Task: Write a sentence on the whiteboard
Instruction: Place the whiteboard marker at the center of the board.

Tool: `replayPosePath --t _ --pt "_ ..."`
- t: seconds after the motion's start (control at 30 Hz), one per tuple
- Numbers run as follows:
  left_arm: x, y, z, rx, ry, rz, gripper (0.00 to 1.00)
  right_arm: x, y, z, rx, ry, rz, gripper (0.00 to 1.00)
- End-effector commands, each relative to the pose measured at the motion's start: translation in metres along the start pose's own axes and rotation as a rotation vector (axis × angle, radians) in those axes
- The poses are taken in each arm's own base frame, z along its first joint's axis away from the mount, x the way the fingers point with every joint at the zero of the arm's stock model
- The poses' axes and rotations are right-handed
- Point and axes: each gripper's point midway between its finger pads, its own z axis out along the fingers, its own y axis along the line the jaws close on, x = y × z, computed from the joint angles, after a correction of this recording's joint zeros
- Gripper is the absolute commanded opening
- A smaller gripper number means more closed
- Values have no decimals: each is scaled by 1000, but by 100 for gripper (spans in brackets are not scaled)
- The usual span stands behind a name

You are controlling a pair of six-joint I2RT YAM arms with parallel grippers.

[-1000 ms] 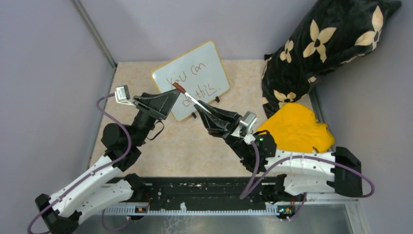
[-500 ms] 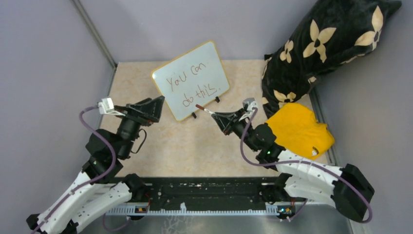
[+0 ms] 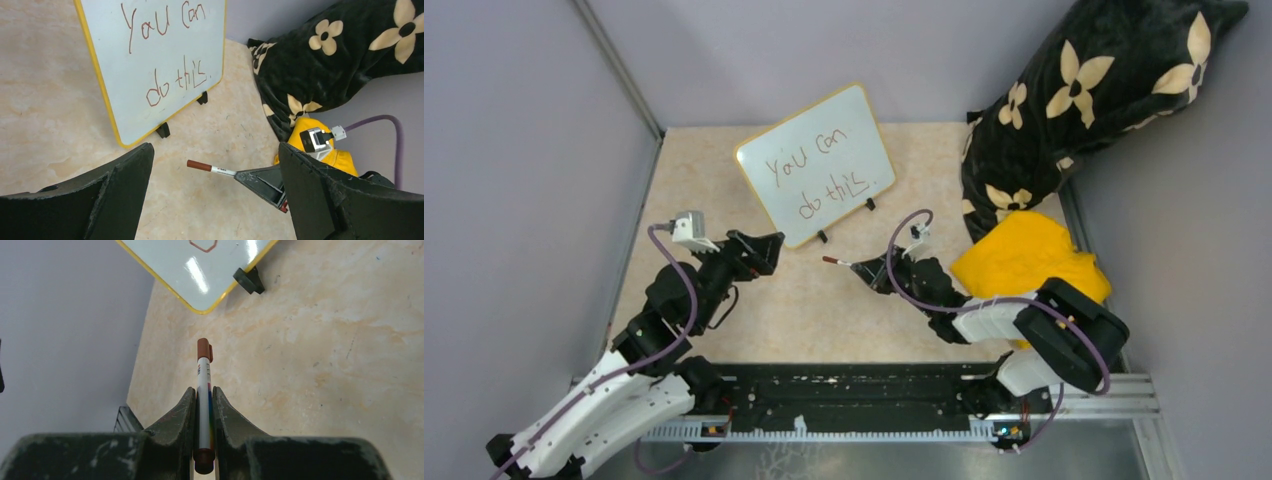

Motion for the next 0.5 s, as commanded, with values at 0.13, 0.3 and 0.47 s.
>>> replayPosePath --t 0.13,0.3,0.47 --pt "17 8 -2 -17 56 19 99 -2 -11 27 65 -23 146 0" --pt "25 14 -1 -45 90 40 99 14 -36 29 146 35 173 0" --pt "30 15 -1 -49 108 38 99 29 -60 25 215 87 205 4"
